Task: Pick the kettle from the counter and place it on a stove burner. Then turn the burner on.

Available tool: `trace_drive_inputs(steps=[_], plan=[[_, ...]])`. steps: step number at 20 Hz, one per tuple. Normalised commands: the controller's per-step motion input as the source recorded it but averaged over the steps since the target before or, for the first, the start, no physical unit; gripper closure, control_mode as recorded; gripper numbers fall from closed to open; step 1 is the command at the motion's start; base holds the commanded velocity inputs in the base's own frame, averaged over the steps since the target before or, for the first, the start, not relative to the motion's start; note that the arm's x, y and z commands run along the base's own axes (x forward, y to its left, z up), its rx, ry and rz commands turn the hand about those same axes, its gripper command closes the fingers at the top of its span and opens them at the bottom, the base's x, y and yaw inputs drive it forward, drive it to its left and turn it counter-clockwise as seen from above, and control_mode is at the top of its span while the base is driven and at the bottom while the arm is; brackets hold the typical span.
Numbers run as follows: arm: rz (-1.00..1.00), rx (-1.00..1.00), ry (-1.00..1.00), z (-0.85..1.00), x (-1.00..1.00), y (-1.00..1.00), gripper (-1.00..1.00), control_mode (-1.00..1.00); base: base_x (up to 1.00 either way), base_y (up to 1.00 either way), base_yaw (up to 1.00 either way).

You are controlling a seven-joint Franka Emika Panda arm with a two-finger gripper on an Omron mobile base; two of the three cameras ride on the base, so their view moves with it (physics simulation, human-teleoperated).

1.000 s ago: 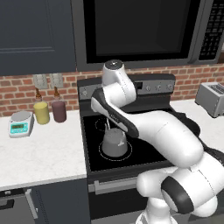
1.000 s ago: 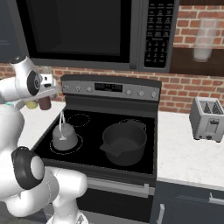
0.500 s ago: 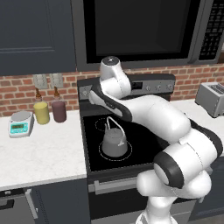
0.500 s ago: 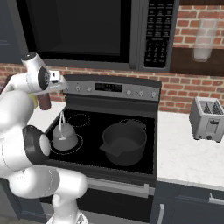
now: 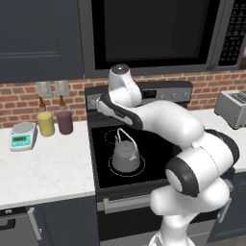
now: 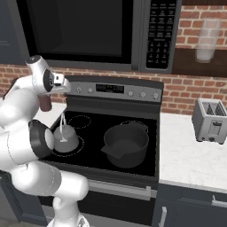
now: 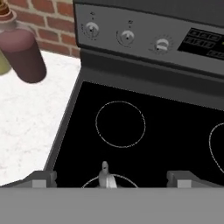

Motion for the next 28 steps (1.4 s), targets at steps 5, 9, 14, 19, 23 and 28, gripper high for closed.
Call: trace_drive_inputs(steps=[5,9,14,19,23,28], plan=[[-0.1,0.0,-0.08,-0.03,0.21,0.0,-1.0,-1.0,0.0,0.0,0.0],[-0.07,0.0,-0.15,-0.06,0.22,0.0,-1.0,-1.0,0.0,0.0,0.0],[-0.03,0.0,-0.17,-0.01,0.28,0.0,-1.0,-1.0,0.0,0.0,0.0],[-0.01,0.0,-0.16,0.0,0.31,0.0,-1.0,-1.0,0.0,0.0,0.0],[0.0,0.0,-0.14,0.0,0.32,0.03,-1.0,-1.0,0.0,0.0,0.0],[0.0,0.0,-0.15,0.0,0.25,0.09,-1.0,-1.0,0.0,0.0,0.0]])
